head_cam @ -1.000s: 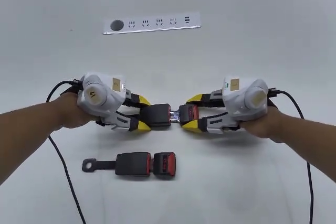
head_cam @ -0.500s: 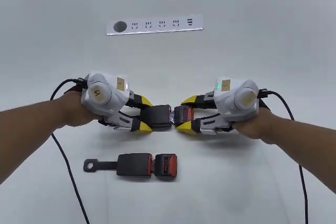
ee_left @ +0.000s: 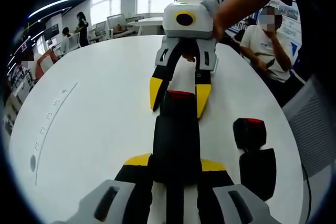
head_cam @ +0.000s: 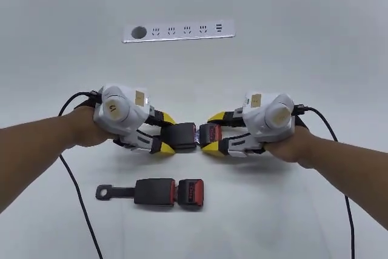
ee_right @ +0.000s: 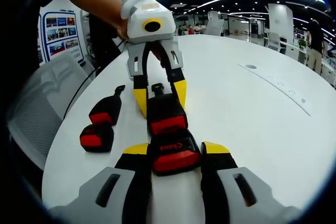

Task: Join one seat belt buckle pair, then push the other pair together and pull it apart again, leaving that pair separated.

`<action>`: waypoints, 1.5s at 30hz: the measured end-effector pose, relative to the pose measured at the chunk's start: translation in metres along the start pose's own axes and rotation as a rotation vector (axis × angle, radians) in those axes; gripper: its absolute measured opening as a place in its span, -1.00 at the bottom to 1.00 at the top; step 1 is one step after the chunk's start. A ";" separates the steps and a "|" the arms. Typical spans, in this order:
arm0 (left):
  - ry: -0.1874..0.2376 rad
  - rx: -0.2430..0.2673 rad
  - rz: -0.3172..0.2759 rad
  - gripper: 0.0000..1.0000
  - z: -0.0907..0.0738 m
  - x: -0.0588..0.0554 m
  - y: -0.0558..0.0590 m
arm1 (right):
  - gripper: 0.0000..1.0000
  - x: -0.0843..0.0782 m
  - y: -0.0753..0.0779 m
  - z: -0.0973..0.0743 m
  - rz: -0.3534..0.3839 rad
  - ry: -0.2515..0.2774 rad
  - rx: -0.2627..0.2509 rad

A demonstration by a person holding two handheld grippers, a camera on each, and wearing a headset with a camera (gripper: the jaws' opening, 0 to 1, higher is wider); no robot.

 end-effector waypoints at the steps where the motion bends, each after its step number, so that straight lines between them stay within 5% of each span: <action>1: -0.001 -0.001 0.000 -0.36 0.000 0.000 0.000 | -0.32 0.000 0.000 0.000 0.000 0.000 -0.002; 45: -0.071 -0.032 0.052 -0.34 -0.001 0.003 0.000 | -0.31 0.004 -0.005 0.000 -0.043 -0.035 -0.017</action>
Point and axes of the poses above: the centre of the closed fingertips' face, and the gripper's own axes: z roughly forward along the fingers, y roughly to its right, x roughly out of its top, the point moved 9 cm from there along -z, roughly backward along the fingers, and after that the axes turned 11 degrees about -x, right-handed, at the moved point
